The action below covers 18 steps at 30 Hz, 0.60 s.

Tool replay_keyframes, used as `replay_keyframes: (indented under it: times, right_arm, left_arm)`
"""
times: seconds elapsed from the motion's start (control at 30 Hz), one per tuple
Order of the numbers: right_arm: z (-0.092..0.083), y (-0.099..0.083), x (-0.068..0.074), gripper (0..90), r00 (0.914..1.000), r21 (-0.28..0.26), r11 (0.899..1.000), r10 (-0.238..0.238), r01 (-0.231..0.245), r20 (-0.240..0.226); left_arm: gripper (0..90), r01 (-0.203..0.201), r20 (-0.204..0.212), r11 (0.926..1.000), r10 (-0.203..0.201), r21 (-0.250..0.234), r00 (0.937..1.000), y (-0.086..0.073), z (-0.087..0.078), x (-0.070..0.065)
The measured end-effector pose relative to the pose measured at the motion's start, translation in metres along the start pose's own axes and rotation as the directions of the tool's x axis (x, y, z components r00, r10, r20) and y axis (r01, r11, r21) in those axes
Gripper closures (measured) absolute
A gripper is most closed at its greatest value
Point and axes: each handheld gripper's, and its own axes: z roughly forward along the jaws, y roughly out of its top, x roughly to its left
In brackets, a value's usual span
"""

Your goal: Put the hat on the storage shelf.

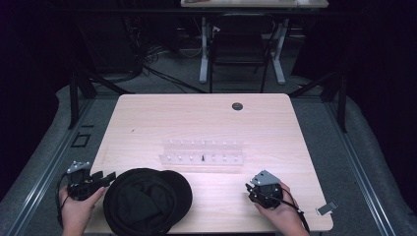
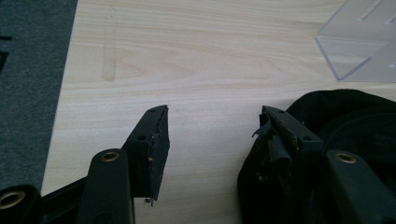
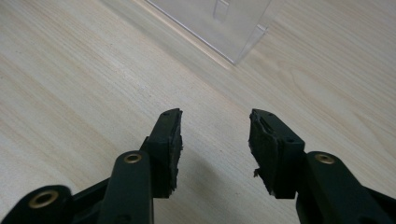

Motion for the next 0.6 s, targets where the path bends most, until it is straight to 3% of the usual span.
replay_keyframes:
  times: [0.13, 0.23, 0.43, 0.6]
  right_arm:
    - [-0.0019, -0.0009, -0.0022, 56.1, 1.0, -0.002, 1.0, 0.009, -0.009, 0.001]
    - [-0.0018, -0.0012, -0.0038, 56.3, 0.9998, -0.006, 1.0, 0.021, -0.021, 0.003]
    - [-0.003, -0.0009, -0.0051, 56.3, 0.9995, -0.003, 1.0, 0.031, -0.031, -0.005]
    - [-0.0045, 0.0003, -0.0053, 56.3, 0.9996, -0.012, 0.999, 0.03, -0.03, 0.0]
  left_arm:
    - [44.1, 0.015, -0.013, 0.9999, -0.015, -0.003, 0.9998, 0.0008, -0.0011, -0.0015]
    - [47.7, -0.017, -0.047, 0.9999, 0.017, -0.002, 0.9987, -0.0005, -0.0009, -0.0034]
    - [51.9, -0.017, -0.022, 0.9997, 0.018, 0.019, 0.9996, -0.0022, 0.0002, -0.0037]
    - [55.5, 0.029, 0.031, 0.9978, -0.031, 0.059, 0.9991, 0.0032, -0.005, -0.0033]
